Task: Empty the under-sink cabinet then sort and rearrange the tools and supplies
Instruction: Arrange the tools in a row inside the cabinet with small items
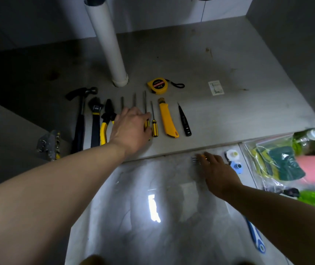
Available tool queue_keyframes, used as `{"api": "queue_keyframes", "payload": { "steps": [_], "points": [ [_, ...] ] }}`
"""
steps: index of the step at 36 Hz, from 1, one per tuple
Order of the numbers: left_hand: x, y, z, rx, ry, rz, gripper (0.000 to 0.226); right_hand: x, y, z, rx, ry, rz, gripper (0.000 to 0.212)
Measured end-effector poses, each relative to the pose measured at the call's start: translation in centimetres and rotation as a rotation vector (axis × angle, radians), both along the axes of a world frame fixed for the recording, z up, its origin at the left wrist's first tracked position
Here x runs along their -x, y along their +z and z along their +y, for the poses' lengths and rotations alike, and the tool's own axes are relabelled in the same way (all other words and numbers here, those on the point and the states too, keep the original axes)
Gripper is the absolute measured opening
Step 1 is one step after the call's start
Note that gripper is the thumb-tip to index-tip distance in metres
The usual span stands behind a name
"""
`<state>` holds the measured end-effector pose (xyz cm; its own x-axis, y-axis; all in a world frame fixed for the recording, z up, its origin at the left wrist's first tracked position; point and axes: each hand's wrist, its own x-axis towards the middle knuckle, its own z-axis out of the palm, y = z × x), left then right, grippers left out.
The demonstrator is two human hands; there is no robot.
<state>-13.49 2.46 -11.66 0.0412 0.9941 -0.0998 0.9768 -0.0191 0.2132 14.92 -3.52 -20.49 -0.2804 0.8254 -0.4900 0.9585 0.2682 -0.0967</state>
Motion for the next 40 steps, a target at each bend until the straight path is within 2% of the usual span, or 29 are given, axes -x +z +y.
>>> {"api": "queue_keyframes", "payload": {
  "steps": [3,7,11,12,16,19,21,23,27,34,37,40],
  "points": [
    [0.1,-0.1,0.0,0.003,0.004,-0.006,0.046,0.5,-0.4,0.0,-0.077,0.025,-0.025,0.069],
    [0.1,0.1,-0.1,0.01,0.024,-0.03,0.046,0.7,-0.8,0.0,-0.047,-0.013,-0.007,0.059],
    [-0.1,0.4,-0.4,-0.012,0.052,-0.049,0.044,0.9,0.6,0.3,0.061,-0.009,0.029,0.069],
    [-0.2,0.5,-0.4,-0.023,0.062,-0.057,0.043,0.9,1.4,0.4,0.086,0.01,0.072,0.068],
    [-0.6,0.5,-0.5,-0.066,0.063,-0.084,0.041,1.2,5.7,1.0,0.072,0.095,0.37,0.033],
    [-0.8,0.4,-0.2,-0.074,0.058,-0.11,0.041,1.6,9.4,2.5,-0.062,0.022,0.598,0.033],
    [-1.0,0.2,0.1,-0.081,0.053,-0.117,0.041,1.9,11.1,4.6,-0.184,-0.047,0.677,0.031],
    [-1.2,0.2,0.5,-0.095,0.045,-0.125,0.04,2.3,12.0,7.4,-0.293,-0.125,0.664,0.027],
    [-1.5,0.0,1.5,-0.102,0.034,-0.139,0.042,3.2,12.2,13.5,-0.428,-0.221,0.474,0.025],
    [-2.0,-0.6,2.5,-0.108,0.007,-0.173,0.043,5.3,9.7,19.1,-0.409,-0.195,0.149,0.029],
    [-2.3,-0.5,2.5,-0.114,0.003,-0.196,0.044,5.5,8.5,19.5,-0.398,-0.253,0.171,0.027],
    [-2.5,-0.4,2.4,-0.115,-0.007,-0.193,0.043,5.3,7.9,19.3,-0.408,-0.255,0.273,0.028]
  ]
}}
